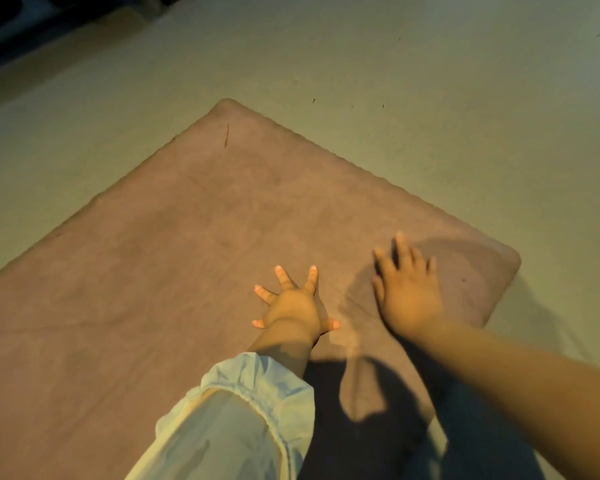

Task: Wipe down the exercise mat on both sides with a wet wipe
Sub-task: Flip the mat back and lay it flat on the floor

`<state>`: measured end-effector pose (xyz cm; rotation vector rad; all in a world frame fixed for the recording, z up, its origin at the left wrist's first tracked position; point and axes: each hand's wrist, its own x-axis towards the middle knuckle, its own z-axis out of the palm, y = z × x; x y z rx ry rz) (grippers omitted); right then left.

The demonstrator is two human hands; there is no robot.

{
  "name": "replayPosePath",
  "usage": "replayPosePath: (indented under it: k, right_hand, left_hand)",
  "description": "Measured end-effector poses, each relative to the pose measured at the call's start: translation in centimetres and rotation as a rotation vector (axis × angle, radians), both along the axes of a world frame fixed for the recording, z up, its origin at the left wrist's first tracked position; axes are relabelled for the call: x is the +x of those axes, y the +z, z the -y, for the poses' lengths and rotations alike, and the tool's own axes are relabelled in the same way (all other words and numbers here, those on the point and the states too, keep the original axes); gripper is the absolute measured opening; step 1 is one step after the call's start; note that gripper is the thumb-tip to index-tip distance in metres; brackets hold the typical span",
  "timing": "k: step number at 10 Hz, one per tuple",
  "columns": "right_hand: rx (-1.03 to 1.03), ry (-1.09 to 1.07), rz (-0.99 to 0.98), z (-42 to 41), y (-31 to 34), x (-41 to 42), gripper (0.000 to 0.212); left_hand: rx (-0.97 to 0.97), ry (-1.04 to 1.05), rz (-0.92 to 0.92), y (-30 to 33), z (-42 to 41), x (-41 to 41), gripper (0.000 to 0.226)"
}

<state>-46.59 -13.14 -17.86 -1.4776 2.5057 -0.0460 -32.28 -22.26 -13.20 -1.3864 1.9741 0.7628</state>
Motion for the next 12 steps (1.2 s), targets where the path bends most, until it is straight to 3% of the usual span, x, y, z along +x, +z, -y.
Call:
replayPosePath:
  k: [1,3,5,9,10,12]
  right_hand:
    - [0.101,0.134,0.038,-1.5,-1.6,4.1,0.061]
    - [0.212,0.149,0.053,-1.5,-0.9,7.4,0.065]
    - [0.299,0.341,0.033,-1.1,1.0,14.4,0.066]
    - [0.315,0.87,0.054,0.2,2.8,32.8,0.051]
    - [0.316,0.861,0.055,0.3,3.4,35.5,0.046]
    - [0.469,0.724,0.1,-1.8,4.5,38.4,0.058]
  left_hand:
    - [0.011,-0.165,0.022,0.5,-0.1,1.1,0.102]
    - [-0.022,-0.44,-0.024,0.0,-3.2,6.7,0.098]
    - [-0.084,-0.475,-0.134,-1.5,-6.0,18.7,0.092]
    - [-0.117,0.206,-0.002,-0.7,-9.1,44.4,0.092]
    - [-0.154,0.331,-0.054,-1.2,-10.1,45.5,0.089]
    - [-0.101,0.436,-0.164,-1.8,-15.0,45.5,0.087]
